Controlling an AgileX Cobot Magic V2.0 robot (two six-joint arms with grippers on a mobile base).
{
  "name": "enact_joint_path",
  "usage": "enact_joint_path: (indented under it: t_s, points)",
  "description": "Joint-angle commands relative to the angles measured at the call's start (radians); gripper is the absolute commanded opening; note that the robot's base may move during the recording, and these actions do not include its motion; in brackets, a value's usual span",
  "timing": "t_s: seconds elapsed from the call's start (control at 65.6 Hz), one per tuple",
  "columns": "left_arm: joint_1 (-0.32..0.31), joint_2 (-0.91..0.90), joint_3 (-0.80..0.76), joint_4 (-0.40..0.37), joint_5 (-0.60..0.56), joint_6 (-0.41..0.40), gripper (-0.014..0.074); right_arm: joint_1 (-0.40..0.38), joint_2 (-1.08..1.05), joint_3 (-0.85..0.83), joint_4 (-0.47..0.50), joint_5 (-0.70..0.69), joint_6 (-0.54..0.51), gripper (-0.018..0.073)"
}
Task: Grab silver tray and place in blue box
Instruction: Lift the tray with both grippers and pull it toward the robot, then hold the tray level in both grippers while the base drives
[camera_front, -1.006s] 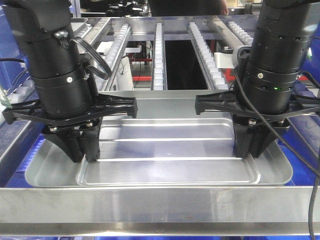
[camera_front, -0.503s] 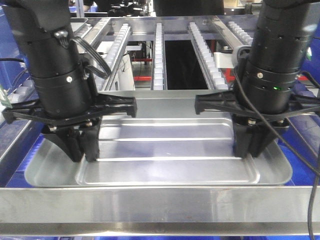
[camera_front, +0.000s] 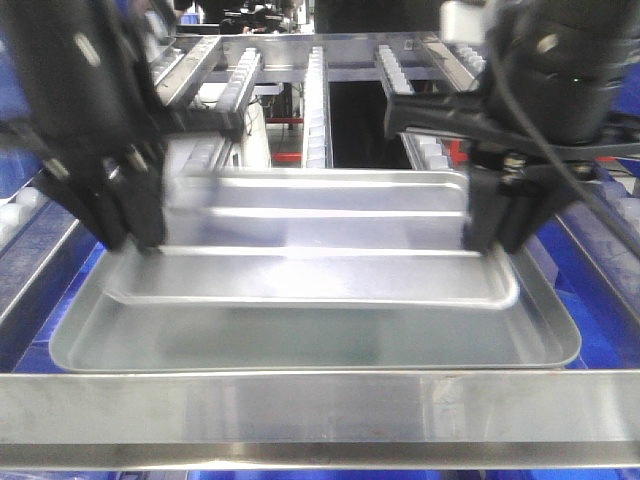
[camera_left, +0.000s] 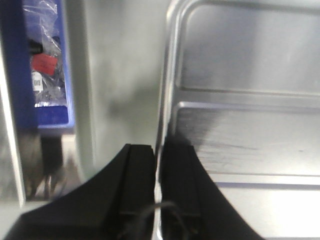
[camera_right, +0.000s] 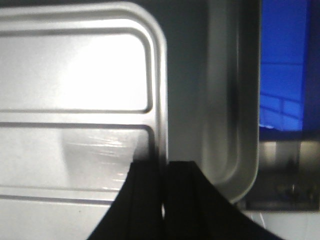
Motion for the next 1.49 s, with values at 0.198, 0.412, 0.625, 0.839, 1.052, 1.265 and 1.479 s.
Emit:
enact_joint_path:
  t_s: [0.198,0.412,0.625,0.839,1.052,1.265,1.479]
  points:
    - [-0.132,-0.205,0.127,0.054,0.0,-0.175,-0.0006,0.115,-0.189,0.109,-0.092,-0.02,0.165,0.0057]
    - [-0.225,-0.305,0.223,0.112,0.026,-0.307,-0.0006,0.222,-0.259,0.17,-0.151,0.013,0.26,0.0057]
    - [-0.227,-0.319,0.234,0.114,0.026,-0.307,-0.0006,0.23,-0.26,0.171,-0.151,0.018,0.26,0.0057]
    - [-0.227,-0.319,0.234,0.114,0.026,-0.307,-0.0006,0.23,-0.26,0.171,-0.152,0.022,0.26,0.0057]
    - [-0.227,-0.319,0.234,0.114,0.027,-0.271,-0.0006,0.23,-0.26,0.171,-0.162,0.023,0.26,0.0057]
    - [-0.227,-0.319,0.234,0.114,0.044,-0.232,-0.0006,0.23,-0.26,0.171,-0.164,0.016,0.26,0.0057]
    - [-0.227,-0.319,0.234,0.114,0.044,-0.232,-0.0006,0.23,-0.26,0.171,-0.164,0.021,0.26,0.0057]
